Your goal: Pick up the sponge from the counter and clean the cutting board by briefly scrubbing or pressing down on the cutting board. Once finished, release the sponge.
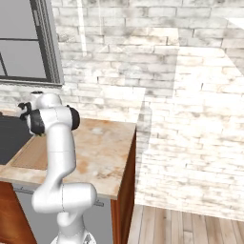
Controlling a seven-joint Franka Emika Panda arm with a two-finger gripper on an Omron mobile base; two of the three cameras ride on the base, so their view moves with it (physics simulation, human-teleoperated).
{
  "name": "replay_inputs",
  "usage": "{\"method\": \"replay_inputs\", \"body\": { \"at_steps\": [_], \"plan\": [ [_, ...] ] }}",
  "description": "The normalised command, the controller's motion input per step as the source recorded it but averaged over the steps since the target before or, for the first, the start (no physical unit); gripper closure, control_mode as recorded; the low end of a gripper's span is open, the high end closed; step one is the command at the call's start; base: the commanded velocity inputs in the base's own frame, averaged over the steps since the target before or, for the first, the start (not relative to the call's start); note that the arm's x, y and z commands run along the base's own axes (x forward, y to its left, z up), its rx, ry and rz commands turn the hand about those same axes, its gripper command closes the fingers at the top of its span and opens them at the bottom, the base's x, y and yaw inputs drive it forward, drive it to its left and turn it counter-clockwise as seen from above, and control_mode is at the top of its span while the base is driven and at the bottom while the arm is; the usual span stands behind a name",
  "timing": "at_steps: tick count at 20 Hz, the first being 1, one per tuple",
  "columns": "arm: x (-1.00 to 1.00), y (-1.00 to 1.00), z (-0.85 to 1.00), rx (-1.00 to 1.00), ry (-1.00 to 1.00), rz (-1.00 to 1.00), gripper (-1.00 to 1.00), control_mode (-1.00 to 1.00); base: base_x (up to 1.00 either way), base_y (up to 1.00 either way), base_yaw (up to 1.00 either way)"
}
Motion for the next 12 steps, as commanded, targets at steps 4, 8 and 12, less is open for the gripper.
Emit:
{"method": "replay_inputs", "body": {
  "at_steps": [4,8,12],
  "plan": [
    [-0.34,-0.32,-0.03,0.01,-0.19,0.00,1.00,-1.00,0.00,0.00,0.00],
    [-0.72,-0.29,-0.06,0.03,-0.20,0.00,1.00,-1.00,0.00,0.00,0.00],
    [-0.70,-0.29,-0.07,0.03,-0.14,0.00,1.00,-1.00,0.00,0.00,0.00]
  ]
}}
